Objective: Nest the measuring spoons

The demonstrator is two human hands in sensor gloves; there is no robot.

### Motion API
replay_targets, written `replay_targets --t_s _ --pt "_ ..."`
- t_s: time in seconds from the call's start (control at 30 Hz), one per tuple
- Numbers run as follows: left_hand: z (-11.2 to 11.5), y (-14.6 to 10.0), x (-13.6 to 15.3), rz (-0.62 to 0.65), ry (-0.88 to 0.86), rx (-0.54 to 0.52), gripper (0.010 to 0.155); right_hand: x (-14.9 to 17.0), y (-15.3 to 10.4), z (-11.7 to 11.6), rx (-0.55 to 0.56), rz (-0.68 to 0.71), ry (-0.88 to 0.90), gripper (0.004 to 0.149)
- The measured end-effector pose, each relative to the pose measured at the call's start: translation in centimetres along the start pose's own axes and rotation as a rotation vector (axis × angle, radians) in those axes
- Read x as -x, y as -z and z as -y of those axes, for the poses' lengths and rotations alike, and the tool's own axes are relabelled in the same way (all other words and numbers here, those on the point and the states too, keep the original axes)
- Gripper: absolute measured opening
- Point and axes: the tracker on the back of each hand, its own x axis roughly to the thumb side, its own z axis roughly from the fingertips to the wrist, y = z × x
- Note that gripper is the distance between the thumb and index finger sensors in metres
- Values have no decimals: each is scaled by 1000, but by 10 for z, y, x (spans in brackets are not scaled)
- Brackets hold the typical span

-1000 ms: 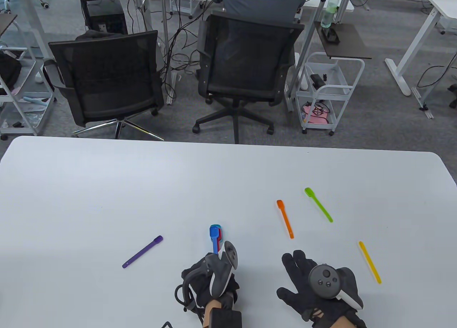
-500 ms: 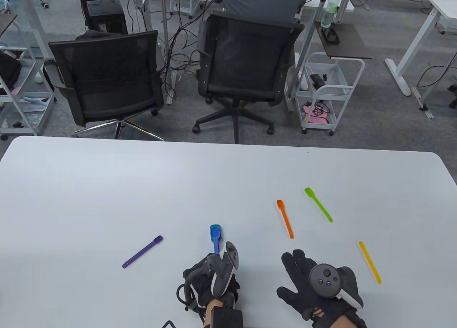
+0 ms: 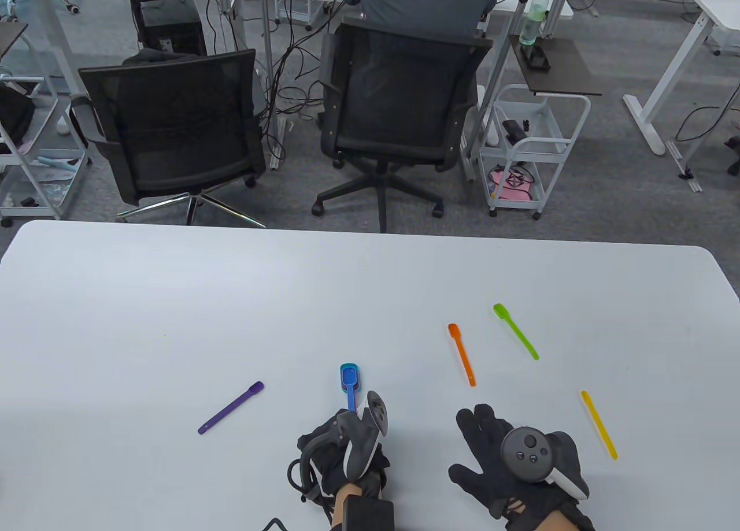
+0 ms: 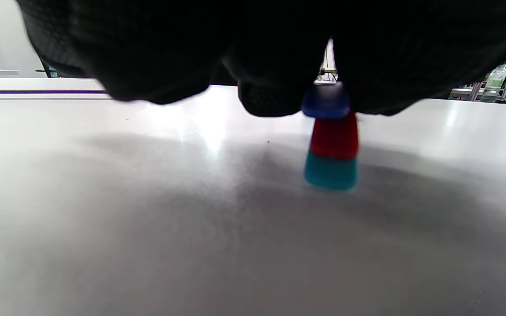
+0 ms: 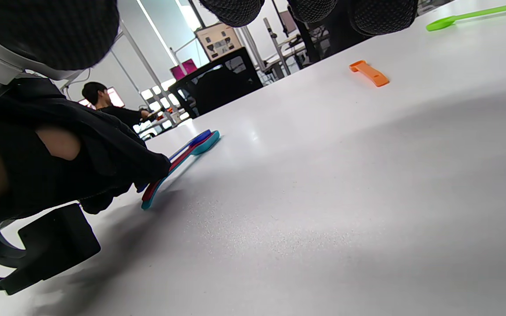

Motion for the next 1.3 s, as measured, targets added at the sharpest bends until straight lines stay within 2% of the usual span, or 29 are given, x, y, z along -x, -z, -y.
replay_targets --t_s 1.3 --pt "0 1 -1 7 -5 31 60 0 0 1 -2 -3 8 93"
